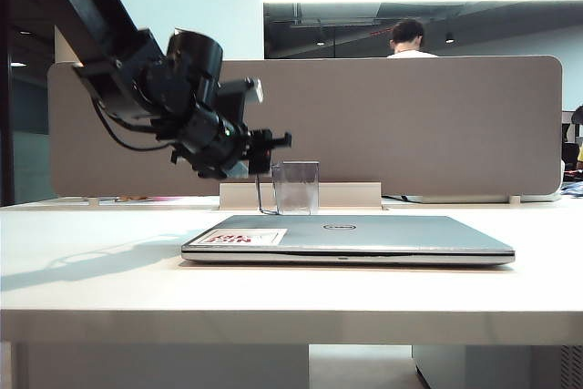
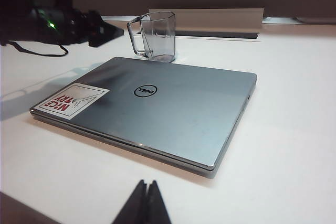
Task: Pick up the water cup and place it on the left side of the laptop.
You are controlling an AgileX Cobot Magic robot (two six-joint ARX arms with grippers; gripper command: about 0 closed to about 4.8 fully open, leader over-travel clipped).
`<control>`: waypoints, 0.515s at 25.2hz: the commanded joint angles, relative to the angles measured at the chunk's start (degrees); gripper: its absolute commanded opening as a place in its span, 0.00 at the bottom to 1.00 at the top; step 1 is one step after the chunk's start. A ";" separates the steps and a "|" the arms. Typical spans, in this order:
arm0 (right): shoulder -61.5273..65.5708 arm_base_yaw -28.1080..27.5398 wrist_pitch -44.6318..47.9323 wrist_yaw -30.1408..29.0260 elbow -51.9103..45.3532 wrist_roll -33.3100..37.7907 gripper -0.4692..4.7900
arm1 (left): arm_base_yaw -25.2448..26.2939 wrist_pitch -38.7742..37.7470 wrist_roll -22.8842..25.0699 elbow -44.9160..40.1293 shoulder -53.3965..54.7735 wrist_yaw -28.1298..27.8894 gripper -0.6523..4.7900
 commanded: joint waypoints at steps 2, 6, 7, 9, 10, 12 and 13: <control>-0.11 0.02 0.39 0.15 -0.22 0.02 0.08 | -0.09 0.11 0.24 1.42 1.03 0.02 0.47; -0.11 0.02 0.26 0.17 -0.22 0.02 0.08 | 0.00 -0.28 0.24 4.07 2.51 -1.51 0.47; -0.11 0.02 0.22 0.15 -0.22 0.02 0.08 | 0.00 -0.24 0.24 4.66 2.89 -1.77 0.47; -0.02 0.04 0.13 0.17 -0.22 0.02 0.08 | 0.07 -0.63 0.24 6.10 3.78 -2.43 0.47; 0.00 0.00 0.15 0.17 -0.22 0.02 0.08 | 0.13 -1.09 0.24 6.75 4.13 -2.84 0.47; 0.00 0.02 0.13 0.15 -0.22 0.04 0.08 | 0.22 -1.81 0.24 8.13 5.11 -3.02 0.47; 0.00 0.02 0.11 0.15 -0.22 0.02 0.08 | 0.24 -1.99 0.24 8.52 5.46 -3.02 0.47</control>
